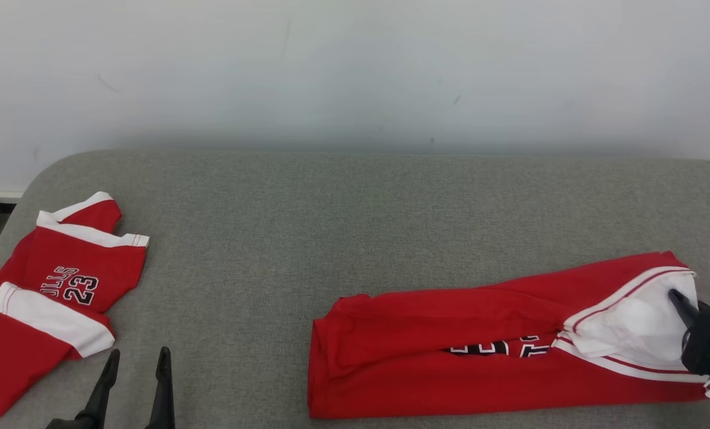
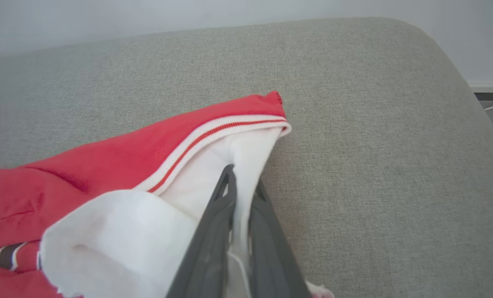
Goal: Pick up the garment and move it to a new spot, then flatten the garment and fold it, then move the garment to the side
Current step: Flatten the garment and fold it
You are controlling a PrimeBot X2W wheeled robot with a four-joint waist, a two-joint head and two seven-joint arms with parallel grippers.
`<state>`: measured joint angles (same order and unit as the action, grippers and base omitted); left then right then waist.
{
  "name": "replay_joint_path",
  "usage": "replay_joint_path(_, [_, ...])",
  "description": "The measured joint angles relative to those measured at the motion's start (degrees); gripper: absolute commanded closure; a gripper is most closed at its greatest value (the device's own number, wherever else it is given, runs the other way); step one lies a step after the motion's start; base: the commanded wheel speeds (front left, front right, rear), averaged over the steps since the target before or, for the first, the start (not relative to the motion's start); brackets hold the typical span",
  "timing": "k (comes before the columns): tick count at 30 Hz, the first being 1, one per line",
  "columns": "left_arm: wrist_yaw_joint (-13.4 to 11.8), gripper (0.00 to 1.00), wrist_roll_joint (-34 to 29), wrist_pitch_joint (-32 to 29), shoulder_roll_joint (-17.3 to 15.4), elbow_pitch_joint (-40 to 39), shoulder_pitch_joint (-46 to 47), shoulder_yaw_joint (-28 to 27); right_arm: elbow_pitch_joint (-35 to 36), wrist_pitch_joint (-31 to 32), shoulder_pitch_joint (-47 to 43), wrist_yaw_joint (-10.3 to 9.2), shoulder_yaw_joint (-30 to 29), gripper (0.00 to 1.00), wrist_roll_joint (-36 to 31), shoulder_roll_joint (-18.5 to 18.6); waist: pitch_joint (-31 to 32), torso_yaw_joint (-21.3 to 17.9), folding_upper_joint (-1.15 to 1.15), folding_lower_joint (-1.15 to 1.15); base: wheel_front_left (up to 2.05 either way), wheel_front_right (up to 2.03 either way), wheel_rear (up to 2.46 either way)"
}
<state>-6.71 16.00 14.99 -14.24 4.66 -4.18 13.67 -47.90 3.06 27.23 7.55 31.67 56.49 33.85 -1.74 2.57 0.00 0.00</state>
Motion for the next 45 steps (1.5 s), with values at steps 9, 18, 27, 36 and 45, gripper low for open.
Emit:
replay_joint_path(9, [0.19,0.00,0.07,0.00,0.53,0.76,0.19,0.67,16.71,6.99,-2.04,-0.01,-0.36,1.00,10.89,0.81,-0.39,-1.25,0.00,0.00,0.00,0.00,0.00])
replay_joint_path(18, [0.73,0.00,0.07,0.00,1.08,1.59,0.91,1.21,32.36,12.54,-4.41,-0.05,1.10,1.00,21.58,1.62,-0.34,-0.52,0.00,0.00,0.00,0.00,0.00])
replay_joint_path(27, [1.23,0.00,-0.11,0.00,1.66,2.24,1.48,1.59,36.31,13.17,-3.01,-0.07,5.02,1.00,23.26,-2.89,-0.14,1.67,0.00,0.00,0.00,0.00,0.00])
replay_joint_path(36, [1.69,0.00,-0.29,0.00,2.03,2.90,2.04,1.57,33.83,11.71,0.00,-0.07,9.26,1.00,23.50,-8.96,-0.26,3.95,0.00,0.00,0.00,0.00,0.00])
replay_joint_path(45, [2.71,0.00,-0.37,0.00,2.79,3.65,2.93,1.51,30.41,11.29,1.80,-0.07,13.84,1.00,23.23,-13.29,-0.83,6.07,0.00,0.00,0.00,0.00,0.00])
